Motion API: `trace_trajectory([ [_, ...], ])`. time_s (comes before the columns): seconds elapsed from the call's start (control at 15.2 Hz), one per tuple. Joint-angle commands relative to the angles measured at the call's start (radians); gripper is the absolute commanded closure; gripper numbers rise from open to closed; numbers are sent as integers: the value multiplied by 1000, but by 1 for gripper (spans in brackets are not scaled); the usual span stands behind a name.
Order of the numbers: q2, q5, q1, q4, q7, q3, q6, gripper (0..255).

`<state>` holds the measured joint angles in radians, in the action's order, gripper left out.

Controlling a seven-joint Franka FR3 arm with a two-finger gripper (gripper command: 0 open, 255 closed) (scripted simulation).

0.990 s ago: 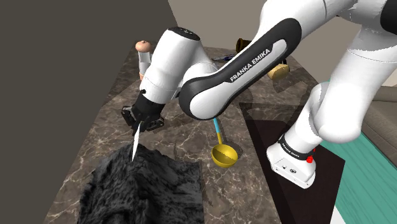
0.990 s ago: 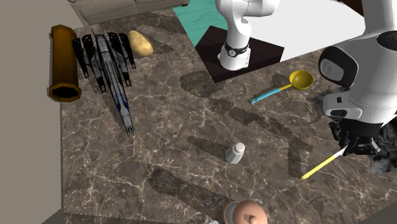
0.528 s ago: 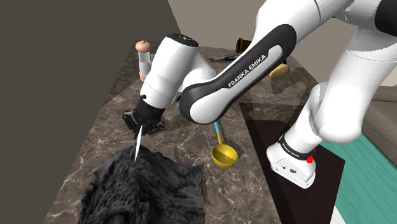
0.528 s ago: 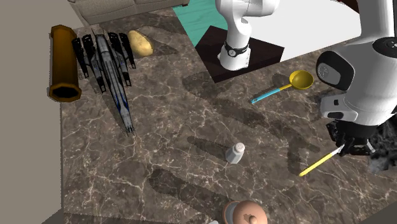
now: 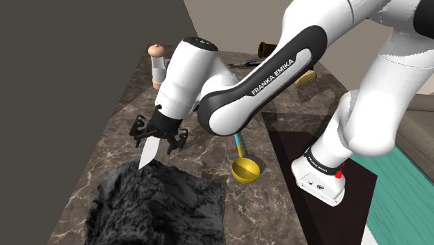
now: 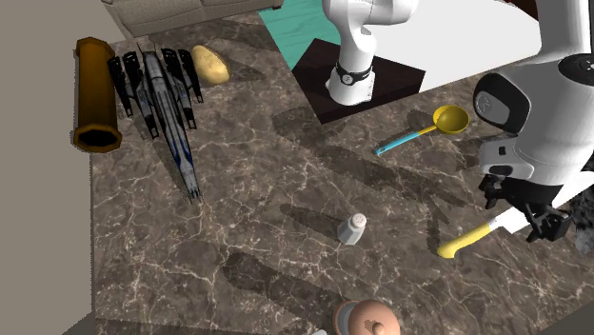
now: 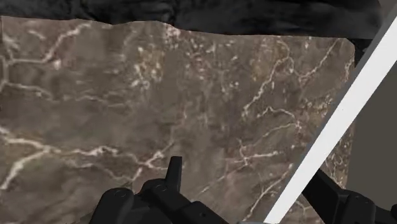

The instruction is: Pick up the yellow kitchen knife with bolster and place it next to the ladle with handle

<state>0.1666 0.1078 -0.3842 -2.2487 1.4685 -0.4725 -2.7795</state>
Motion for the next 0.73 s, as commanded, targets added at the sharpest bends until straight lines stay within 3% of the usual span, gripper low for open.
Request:
trace_trajectory([
  [0.0,-58,51,23,-15,-37,-18,41,0],
  [0.13,-125,103,38,-26,-74,-26,93,0],
  [0.66,-125,104,34,-26,-74,-23,93,0],
])
